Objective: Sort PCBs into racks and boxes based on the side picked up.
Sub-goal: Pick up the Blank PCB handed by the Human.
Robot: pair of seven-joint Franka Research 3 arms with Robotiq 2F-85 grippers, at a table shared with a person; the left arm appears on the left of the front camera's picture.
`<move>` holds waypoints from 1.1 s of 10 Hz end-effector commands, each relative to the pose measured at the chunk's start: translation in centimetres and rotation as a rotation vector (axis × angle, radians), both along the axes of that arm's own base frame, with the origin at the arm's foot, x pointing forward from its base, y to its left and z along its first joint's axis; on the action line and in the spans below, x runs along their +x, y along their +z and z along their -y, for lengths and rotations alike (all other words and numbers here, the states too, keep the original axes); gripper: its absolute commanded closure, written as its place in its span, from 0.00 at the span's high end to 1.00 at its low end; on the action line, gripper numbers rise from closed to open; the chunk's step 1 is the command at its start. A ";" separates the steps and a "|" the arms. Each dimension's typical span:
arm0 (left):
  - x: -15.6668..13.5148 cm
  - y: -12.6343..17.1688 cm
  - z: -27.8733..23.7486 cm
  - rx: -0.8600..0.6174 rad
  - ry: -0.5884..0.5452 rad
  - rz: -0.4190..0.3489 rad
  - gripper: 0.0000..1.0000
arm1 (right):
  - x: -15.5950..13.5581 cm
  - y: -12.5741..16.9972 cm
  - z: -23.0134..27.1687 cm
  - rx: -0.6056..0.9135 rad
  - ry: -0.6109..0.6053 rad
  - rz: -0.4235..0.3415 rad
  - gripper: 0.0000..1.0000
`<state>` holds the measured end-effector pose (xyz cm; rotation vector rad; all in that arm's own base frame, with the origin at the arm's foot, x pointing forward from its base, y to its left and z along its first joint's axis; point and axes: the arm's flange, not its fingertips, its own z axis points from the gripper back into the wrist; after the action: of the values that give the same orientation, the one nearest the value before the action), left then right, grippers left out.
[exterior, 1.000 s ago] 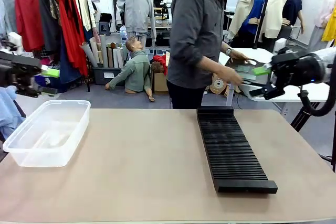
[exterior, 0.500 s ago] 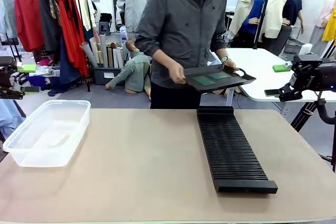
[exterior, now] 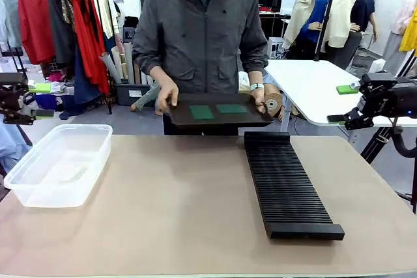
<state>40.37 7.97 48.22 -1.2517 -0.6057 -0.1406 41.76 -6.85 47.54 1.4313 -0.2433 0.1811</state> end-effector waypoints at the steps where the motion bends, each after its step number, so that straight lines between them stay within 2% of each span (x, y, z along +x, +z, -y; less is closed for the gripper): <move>1: -0.2 0.1 -0.1 -0.012 0.001 0.005 1.00 | -0.1 0.4 0.0 0.002 0.001 0.005 1.00; 11: -0.2 0.1 -0.1 -0.012 0.001 0.005 1.00 | -0.1 0.4 0.0 0.002 0.001 0.005 1.00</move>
<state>40.34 8.09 48.22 -1.2497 -0.6074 -0.1380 41.76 -6.82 47.56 1.4301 -0.2431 0.1814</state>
